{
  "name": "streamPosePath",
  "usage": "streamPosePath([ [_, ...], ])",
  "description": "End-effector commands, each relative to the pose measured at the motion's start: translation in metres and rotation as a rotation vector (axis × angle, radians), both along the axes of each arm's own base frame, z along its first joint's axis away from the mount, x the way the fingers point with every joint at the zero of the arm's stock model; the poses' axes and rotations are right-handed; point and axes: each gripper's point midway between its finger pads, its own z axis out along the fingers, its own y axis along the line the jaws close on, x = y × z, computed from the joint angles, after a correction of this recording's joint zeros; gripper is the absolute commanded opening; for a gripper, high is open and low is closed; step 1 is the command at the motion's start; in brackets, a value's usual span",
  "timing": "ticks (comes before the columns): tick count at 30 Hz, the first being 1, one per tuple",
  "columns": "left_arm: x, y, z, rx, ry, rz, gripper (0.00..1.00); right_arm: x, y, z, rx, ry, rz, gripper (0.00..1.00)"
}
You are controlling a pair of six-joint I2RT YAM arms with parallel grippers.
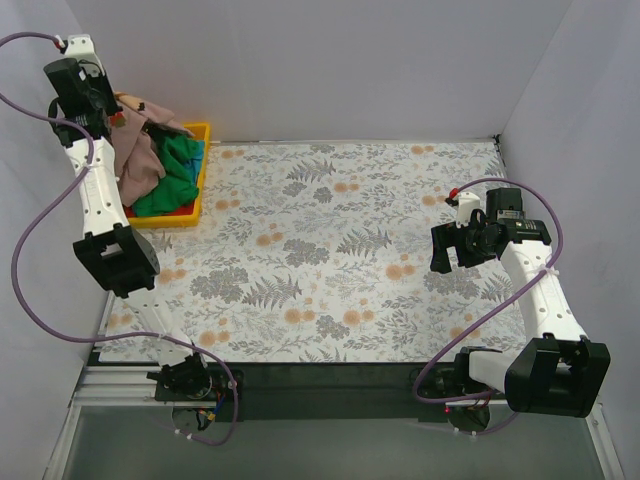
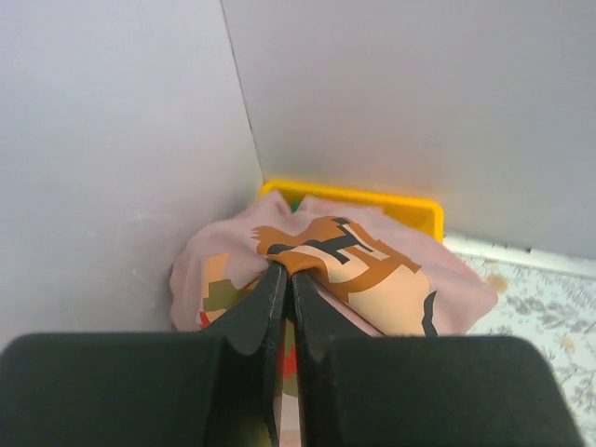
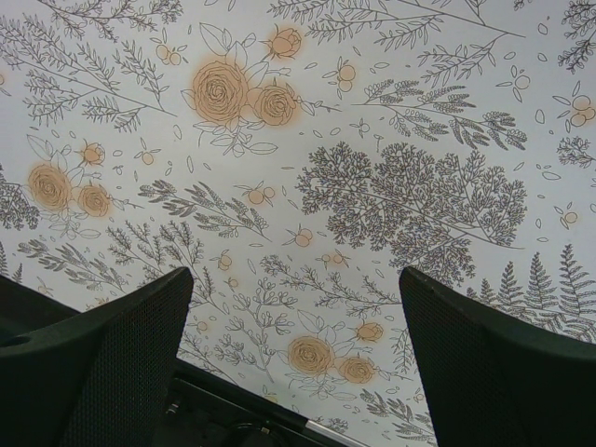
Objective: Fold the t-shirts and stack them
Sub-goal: Grab the tshirt from the pile, then move the tshirt to the center of the board
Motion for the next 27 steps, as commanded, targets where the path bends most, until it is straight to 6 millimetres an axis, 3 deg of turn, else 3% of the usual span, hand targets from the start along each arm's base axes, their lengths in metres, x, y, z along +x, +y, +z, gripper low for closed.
streamPosePath([
  [1,-0.028,-0.015,0.120,0.068,-0.281,-0.013,0.00,0.000,0.004,0.001,0.022,-0.010,0.007,0.98],
  [8,-0.062,-0.091,0.205,-0.026,-0.502,-0.284,0.00,0.000,0.005,0.000,0.026,-0.005,0.009,0.98],
  [17,-0.131,-0.218,0.267,-0.121,-0.648,-0.703,0.00,0.000,0.005,0.001,0.023,-0.008,0.005,0.98],
  [20,-0.150,-0.244,0.279,-0.172,-0.678,-0.787,0.00,0.001,0.004,0.001,0.018,-0.013,0.002,0.98],
  [24,-0.162,-0.272,0.277,-0.288,-0.643,-0.899,0.00,0.001,0.002,0.002,0.010,-0.018,-0.003,0.98],
  [27,-0.164,-0.302,0.250,-0.371,-0.530,-1.027,0.00,0.001,0.001,0.001,0.006,-0.012,-0.007,0.98],
])
